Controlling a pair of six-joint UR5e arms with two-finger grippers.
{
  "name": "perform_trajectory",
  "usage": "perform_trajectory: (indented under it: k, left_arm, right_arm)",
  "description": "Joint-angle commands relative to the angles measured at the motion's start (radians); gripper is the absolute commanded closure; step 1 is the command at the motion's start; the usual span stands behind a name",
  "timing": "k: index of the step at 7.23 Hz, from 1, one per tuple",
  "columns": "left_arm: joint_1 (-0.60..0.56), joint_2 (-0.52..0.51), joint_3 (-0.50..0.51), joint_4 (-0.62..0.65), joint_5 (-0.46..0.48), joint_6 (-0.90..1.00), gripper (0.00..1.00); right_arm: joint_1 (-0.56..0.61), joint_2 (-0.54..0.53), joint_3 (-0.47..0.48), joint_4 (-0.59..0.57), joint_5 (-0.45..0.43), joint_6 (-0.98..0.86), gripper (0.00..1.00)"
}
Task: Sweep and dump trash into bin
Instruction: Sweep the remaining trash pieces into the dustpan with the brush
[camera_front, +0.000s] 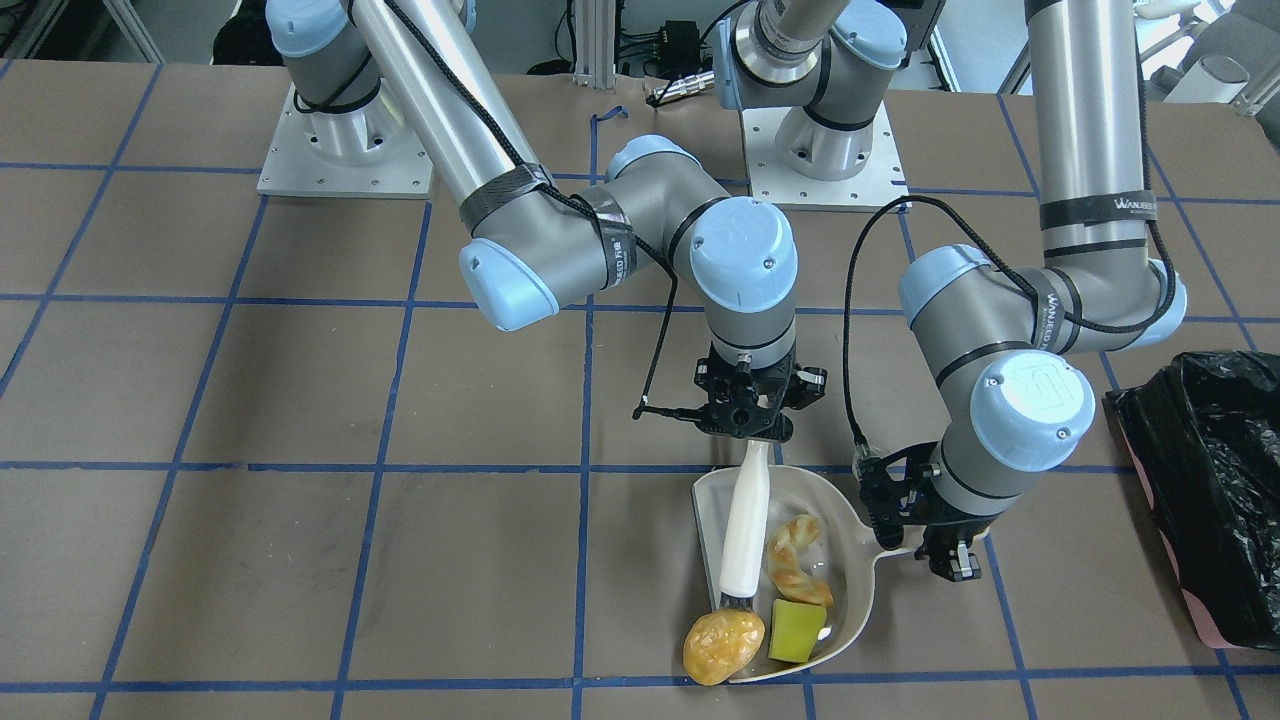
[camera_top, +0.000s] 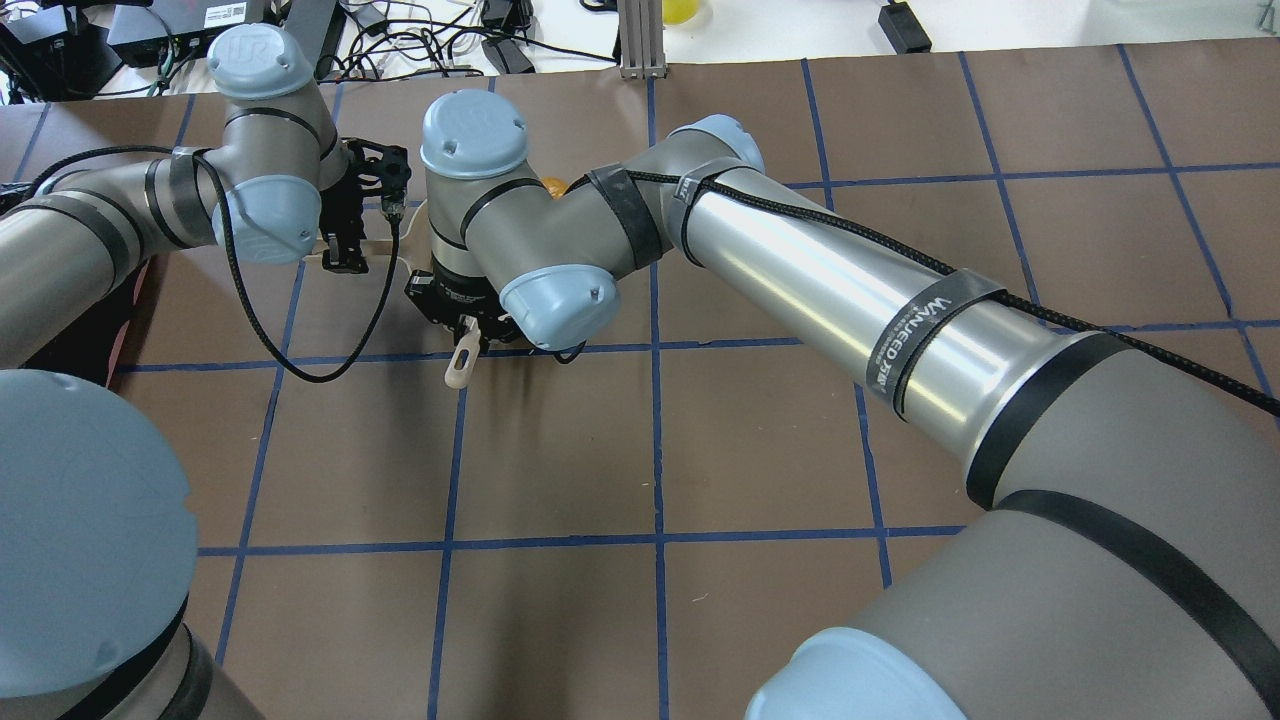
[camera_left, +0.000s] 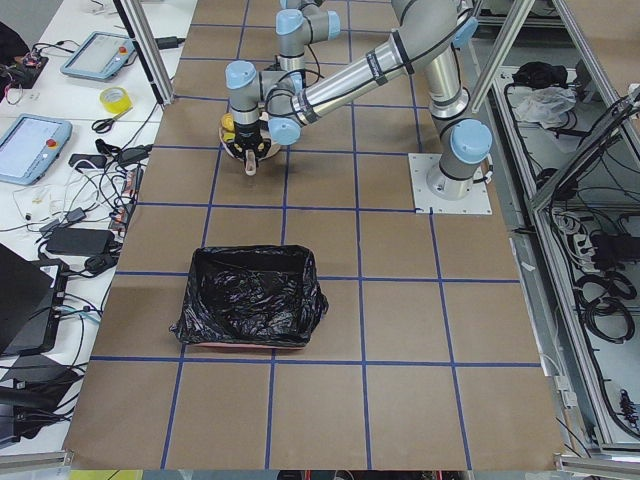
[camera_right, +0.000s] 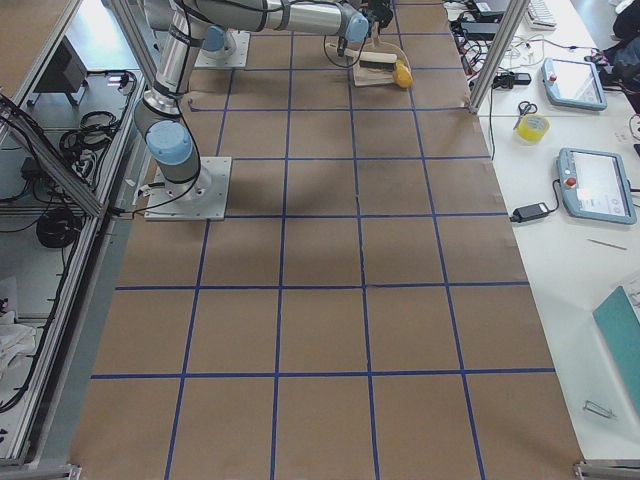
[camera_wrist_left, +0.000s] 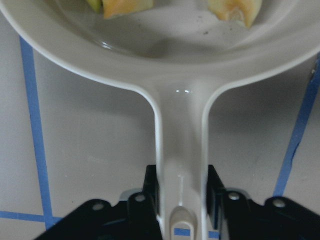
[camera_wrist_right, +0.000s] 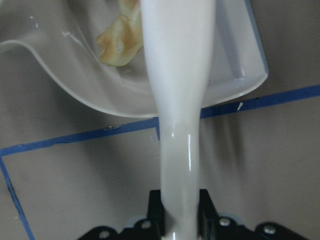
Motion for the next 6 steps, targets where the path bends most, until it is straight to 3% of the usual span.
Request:
perform_trajectory:
  k: [1, 3, 6]
  left_arm:
    - [0.0, -0.001, 0.0, 0.0, 0.002, -0.001, 0.95]
    - [0.0, -0.003, 0.0, 0.0, 0.003, -0.002, 0.95]
    - [0.0, -0.003, 0.0, 0.0, 0.003, -0.002, 0.95]
  right_arm:
    - [-0.038, -0.056, 0.0, 0.106, -0.061, -0.003, 1.0]
    - [-0.099, -0.097, 0.003, 0.173, -0.062, -0.074, 1.0]
    - [-0.144, -0.052, 0.008, 0.162, -0.14, -0.284, 1.0]
